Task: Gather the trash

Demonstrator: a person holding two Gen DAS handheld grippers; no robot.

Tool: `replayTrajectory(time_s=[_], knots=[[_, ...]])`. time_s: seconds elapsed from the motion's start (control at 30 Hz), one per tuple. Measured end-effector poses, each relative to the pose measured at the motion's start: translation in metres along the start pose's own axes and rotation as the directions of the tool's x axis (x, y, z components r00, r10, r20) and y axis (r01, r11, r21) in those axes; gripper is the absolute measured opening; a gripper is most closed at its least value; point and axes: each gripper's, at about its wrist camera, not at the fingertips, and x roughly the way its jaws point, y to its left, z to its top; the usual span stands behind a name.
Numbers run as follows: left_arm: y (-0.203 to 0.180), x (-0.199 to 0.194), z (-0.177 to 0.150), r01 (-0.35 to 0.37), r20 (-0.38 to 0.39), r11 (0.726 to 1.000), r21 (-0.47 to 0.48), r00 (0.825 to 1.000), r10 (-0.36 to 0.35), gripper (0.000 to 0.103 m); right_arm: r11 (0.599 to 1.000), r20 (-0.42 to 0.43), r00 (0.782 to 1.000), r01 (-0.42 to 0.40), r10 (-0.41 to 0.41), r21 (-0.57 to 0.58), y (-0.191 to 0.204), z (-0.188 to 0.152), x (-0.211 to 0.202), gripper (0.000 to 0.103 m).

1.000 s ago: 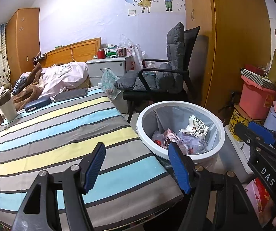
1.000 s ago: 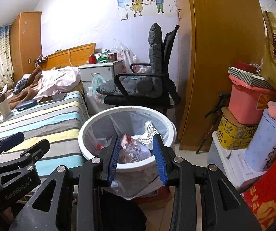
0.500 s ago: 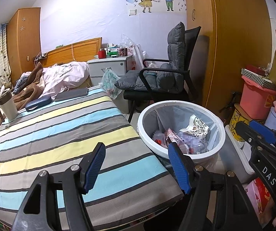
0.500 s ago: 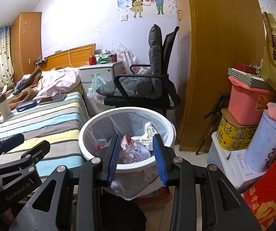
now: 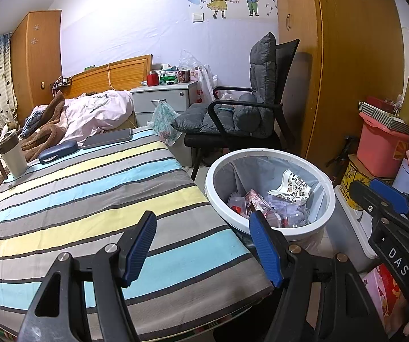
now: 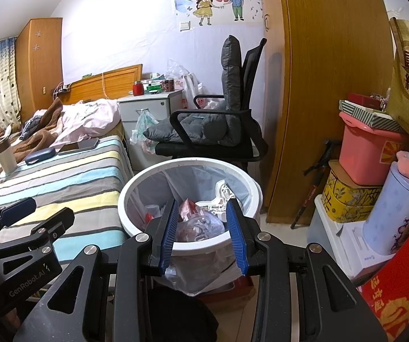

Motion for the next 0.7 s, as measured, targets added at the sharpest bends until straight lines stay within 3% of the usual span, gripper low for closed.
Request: replayTrajectory(time_s=[0.7], knots=[[0.0020, 0.0000, -0.0002, -0.004, -0.003, 1.000, -0.004, 1.000, 0.004, 0.070, 1.000, 0.001, 1.000, -0.002, 0.002, -0.001, 0.0025, -0.0008, 0.0003, 0.037]])
